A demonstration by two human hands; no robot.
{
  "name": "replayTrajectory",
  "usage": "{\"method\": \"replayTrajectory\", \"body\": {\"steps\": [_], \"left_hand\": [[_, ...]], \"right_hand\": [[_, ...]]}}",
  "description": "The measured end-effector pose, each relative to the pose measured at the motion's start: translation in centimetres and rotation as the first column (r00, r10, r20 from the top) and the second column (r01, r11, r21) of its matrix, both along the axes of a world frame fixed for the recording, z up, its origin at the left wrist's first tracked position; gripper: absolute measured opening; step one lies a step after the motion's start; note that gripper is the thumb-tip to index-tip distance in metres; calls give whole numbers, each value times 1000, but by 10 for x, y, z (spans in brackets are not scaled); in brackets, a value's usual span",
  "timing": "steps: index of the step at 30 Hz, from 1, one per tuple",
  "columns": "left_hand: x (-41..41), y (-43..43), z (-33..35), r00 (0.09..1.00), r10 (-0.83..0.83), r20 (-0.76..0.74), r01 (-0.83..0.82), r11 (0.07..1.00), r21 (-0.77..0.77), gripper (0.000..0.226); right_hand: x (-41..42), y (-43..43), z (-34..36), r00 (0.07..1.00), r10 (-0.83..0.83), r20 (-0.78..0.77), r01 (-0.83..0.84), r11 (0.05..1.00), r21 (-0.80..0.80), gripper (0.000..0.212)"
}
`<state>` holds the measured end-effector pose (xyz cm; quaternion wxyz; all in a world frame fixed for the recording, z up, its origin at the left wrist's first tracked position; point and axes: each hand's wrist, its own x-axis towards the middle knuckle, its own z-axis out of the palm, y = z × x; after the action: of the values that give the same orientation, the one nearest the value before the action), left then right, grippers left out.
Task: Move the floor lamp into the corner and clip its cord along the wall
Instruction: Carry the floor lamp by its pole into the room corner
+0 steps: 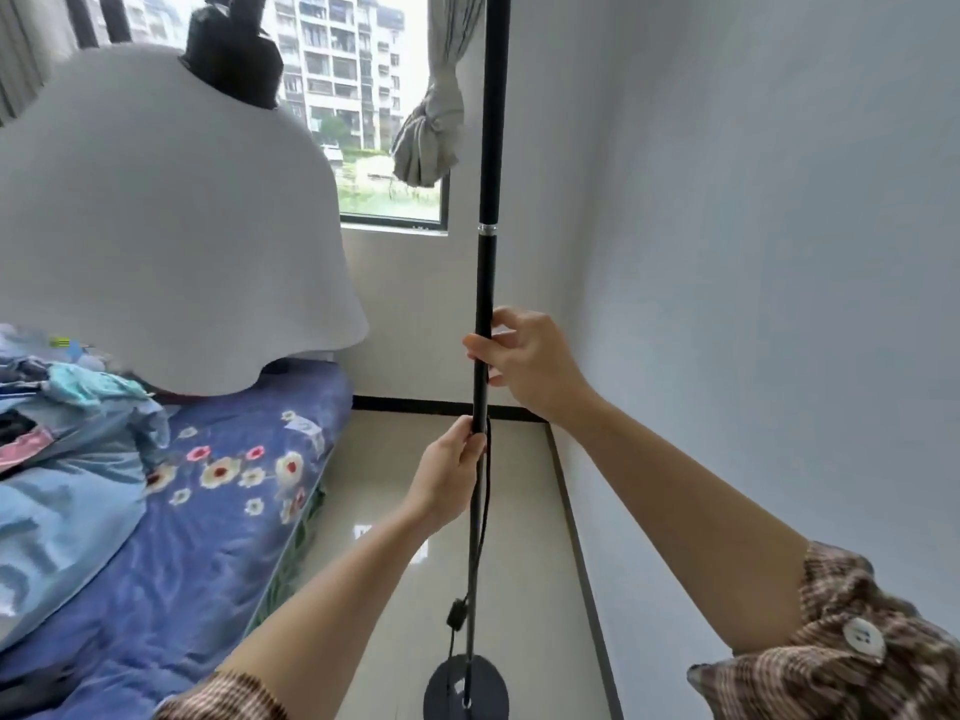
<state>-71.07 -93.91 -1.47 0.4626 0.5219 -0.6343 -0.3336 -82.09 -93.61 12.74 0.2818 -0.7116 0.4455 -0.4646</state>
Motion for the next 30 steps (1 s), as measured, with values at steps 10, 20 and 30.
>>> {"method": "replayTrajectory", "body": {"steps": [10, 20, 30], "left_hand": [[-37, -236, -5, 995, 24, 100, -22, 1000, -18, 17], [-65, -472, -3, 980, 165, 113, -162, 986, -35, 15], [-80, -686, -5, 990, 108, 85, -108, 994, -8, 18]], "right_hand": [[-40, -232, -9, 997, 4, 71, -7, 999, 40, 16], [-65, -487, -9, 995, 73, 67, -76, 996, 38, 18], [-83, -708, -14, 997, 40, 72, -43, 998, 47, 20]]}}
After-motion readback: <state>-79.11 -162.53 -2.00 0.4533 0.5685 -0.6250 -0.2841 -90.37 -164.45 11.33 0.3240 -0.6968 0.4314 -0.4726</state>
